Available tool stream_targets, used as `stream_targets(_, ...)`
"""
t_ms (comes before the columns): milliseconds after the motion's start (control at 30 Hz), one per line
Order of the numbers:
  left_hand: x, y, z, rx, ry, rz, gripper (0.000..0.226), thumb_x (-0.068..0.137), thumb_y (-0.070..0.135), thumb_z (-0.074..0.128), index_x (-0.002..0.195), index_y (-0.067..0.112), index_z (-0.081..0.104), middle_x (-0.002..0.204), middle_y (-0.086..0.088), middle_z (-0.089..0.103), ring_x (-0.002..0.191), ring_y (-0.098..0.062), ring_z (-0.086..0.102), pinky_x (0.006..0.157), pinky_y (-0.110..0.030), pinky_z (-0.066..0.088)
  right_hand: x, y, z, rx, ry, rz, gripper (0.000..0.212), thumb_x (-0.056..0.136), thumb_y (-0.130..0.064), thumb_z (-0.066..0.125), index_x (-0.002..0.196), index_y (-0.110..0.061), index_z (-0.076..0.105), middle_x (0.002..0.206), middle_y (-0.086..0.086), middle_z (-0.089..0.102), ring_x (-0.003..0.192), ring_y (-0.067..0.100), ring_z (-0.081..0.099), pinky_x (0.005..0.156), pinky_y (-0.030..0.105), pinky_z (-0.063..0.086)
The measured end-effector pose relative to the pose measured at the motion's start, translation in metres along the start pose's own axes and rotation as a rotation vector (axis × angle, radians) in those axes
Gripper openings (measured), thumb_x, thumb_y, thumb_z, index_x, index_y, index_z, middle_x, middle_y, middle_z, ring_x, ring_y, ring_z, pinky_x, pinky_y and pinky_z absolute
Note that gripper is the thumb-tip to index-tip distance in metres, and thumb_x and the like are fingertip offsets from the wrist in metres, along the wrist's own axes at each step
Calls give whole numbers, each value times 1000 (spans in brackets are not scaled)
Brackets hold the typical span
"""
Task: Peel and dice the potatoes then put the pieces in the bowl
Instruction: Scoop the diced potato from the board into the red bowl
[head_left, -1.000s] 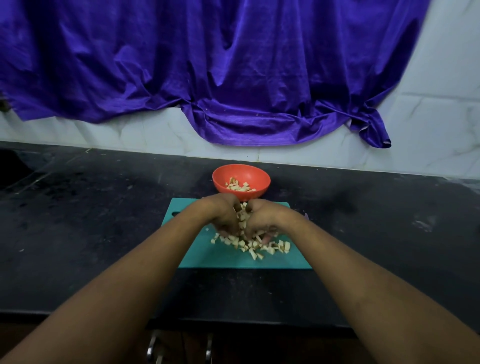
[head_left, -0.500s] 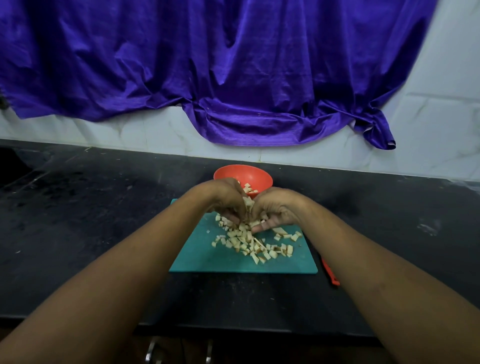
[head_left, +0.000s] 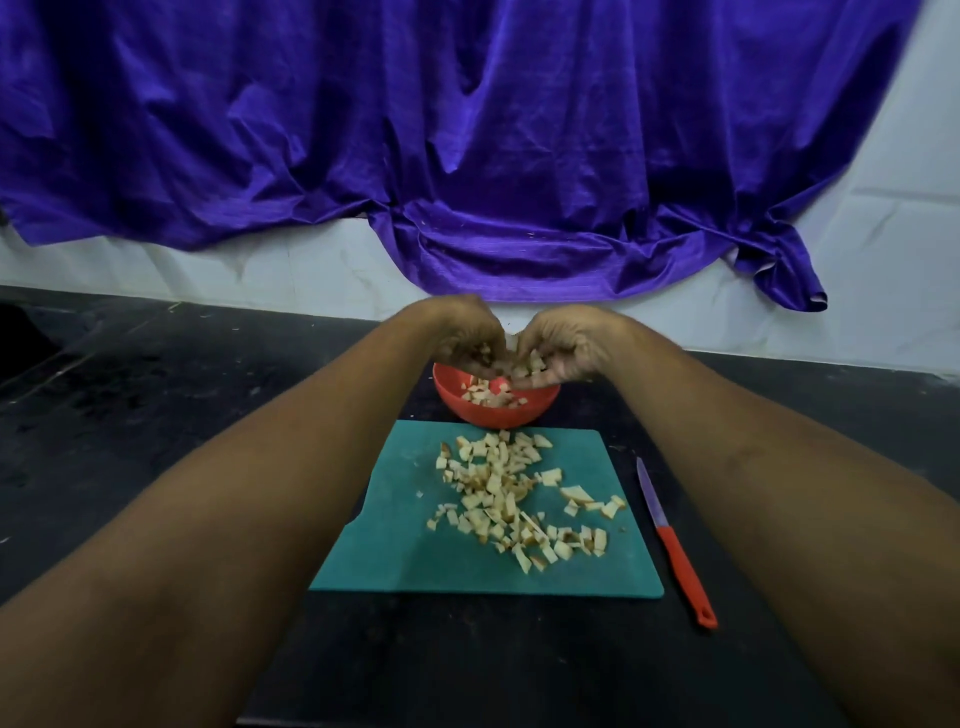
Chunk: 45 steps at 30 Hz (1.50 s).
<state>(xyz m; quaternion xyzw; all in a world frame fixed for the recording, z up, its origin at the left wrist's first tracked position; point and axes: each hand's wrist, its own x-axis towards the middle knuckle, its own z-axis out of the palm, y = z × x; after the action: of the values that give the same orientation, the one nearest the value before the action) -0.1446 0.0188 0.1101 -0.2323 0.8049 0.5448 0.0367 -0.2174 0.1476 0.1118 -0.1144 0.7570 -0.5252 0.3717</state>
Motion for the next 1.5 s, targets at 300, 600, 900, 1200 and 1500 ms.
stream_targets(300,10,-24,-1,25,29,33,33,102,8,52,133,4,61,114,-10,66,105,-22,61,102,-40,52,21,8,-5,8,-39,2,45,102,-9,51,146,2,46,153,23,47,145,40,40,121,60,29)
stream_targets(600,-1,-41,4,-2,113,169,48,95,-7,49,136,12,63,127,-11,67,120,-28,61,106,-43,52,18,23,4,228,-25,-143,48,111,-32,33,143,-1,52,150,24,51,146,37,40,125,51,24)
stream_targets(900,-32,-55,19,-199,43,236,29,98,-1,58,124,9,66,120,-13,70,109,-25,70,93,-37,60,-9,29,-8,513,-65,-254,55,107,-50,41,123,-1,62,134,28,59,126,40,59,113,50,44)
stream_targets(1200,-77,-63,68,-257,-275,109,36,90,35,77,112,6,74,97,-6,73,70,-11,65,69,-29,59,-45,64,-7,841,-32,-331,71,102,-60,44,138,1,54,128,28,64,118,43,65,106,53,50)
stream_targets(1500,-88,-63,75,-202,-210,159,13,90,11,78,101,6,75,85,-8,73,62,-10,59,62,-24,55,-58,68,14,862,-20,-328,75,99,-65,48,134,0,56,127,28,66,115,43,67,109,56,48)
